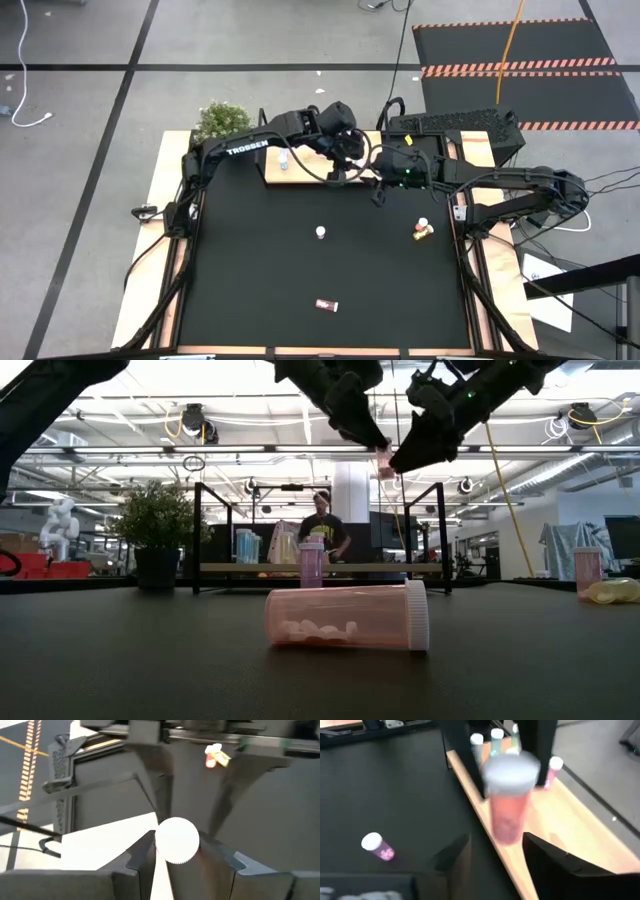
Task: Pick and place medicine bottles onto shelf by color
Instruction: Put the bottom right orange pill bottle on the shelf
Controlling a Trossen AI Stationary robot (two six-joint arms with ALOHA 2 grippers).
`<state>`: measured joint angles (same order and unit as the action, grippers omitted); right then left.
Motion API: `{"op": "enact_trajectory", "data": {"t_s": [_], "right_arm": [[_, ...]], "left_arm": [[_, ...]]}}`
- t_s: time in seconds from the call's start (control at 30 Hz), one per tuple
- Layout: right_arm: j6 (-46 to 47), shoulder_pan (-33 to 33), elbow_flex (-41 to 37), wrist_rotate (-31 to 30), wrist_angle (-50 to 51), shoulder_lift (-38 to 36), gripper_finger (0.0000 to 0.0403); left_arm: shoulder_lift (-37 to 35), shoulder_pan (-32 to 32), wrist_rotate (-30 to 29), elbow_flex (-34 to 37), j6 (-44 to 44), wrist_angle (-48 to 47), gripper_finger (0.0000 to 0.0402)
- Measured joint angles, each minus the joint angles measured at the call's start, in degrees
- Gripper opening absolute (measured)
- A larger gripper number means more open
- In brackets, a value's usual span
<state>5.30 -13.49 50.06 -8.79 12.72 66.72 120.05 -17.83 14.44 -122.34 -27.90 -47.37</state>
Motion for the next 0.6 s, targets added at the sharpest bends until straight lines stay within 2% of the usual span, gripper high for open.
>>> {"op": "enact_trajectory", "data": {"t_s": [0.23,0.43,0.6], "right_arm": [[4.7,1.2,-0.1,0.3,4.8,-1.3,0.0229],[7.7,3.0,-0.1,0.1,9.4,-4.3,0.0235],[9.1,3.1,-0.1,-0.2,9.3,-8.4,0.0235]], "left_arm": [[0.0,-2.3,0.0,0.0,2.5,1.2,0.0121],[0.0,-6.3,-2.1,0.0,2.1,3.4,0.0131],[0.0,-10.2,-2.3,0.0,3.2,8.6,0.0128]]}}
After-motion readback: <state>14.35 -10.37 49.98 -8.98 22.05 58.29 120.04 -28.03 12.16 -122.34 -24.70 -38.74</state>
